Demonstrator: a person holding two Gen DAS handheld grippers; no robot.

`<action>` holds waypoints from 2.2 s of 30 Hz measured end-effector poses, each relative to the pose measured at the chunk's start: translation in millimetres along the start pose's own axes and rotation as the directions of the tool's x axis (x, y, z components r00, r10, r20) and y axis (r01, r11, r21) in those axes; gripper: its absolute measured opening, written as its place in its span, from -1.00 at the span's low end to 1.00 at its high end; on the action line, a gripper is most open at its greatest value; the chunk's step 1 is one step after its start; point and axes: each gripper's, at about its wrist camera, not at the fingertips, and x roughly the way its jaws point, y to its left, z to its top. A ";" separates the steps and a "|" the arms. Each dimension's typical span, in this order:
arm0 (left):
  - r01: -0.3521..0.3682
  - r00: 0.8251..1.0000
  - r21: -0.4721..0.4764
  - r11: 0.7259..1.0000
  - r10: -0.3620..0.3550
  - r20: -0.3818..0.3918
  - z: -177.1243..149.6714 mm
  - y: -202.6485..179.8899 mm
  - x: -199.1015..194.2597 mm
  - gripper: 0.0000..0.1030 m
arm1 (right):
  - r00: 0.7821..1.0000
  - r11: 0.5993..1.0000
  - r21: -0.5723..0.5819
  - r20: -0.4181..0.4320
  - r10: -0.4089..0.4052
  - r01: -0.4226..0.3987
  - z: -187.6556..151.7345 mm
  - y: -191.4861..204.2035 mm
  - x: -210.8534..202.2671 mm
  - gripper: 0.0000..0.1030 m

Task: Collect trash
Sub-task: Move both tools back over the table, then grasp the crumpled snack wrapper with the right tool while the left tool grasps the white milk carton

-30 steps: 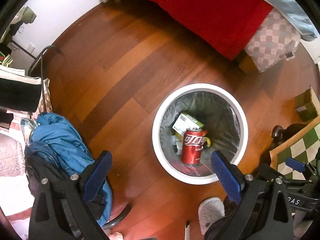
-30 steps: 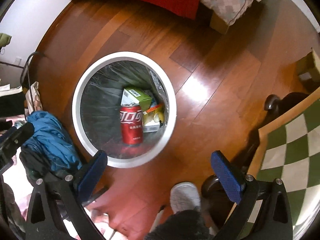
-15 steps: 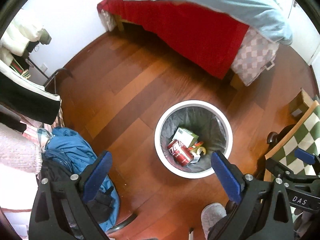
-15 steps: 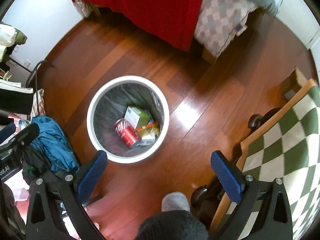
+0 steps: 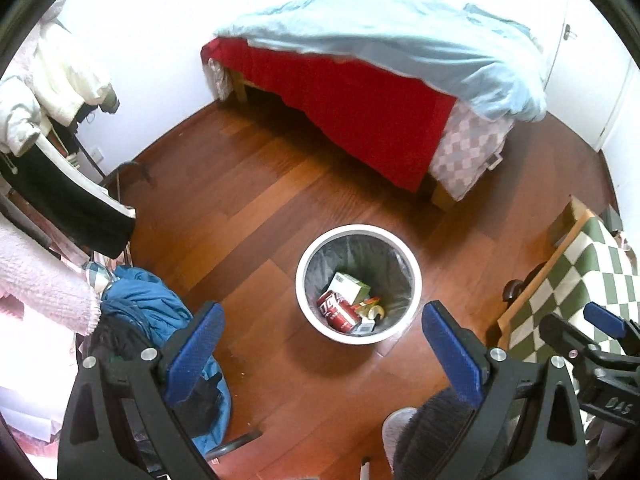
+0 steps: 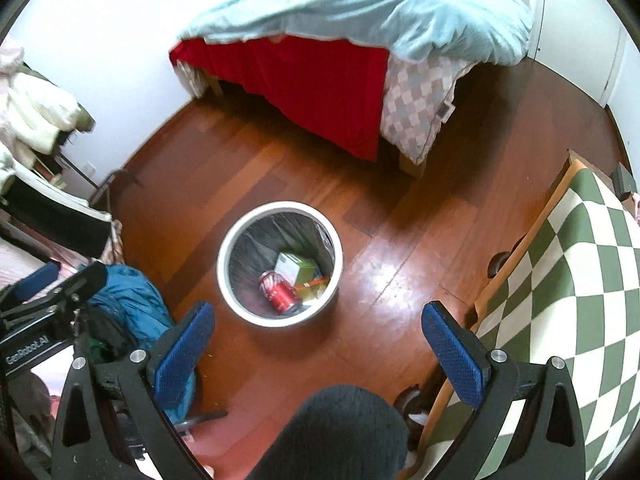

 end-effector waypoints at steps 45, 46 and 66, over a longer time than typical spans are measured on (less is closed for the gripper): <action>0.311 0.948 0.682 0.662 -0.167 -0.271 -215.9 -449.6 11.6 0.96 | 0.908 0.499 0.787 -0.180 -0.377 0.363 -355.6 -469.1 -174.4 -0.03; 0.310 0.949 0.687 0.657 -0.166 -0.270 -216.9 -451.4 11.8 0.96 | 0.906 0.503 0.782 -0.180 -0.383 0.368 -352.4 -465.3 -174.2 -0.05; 0.235 0.923 0.970 0.068 -0.328 -0.201 -200.0 -723.3 -48.6 0.95 | 0.916 0.274 0.934 -0.111 -0.386 0.229 -345.9 -612.2 -225.2 -0.06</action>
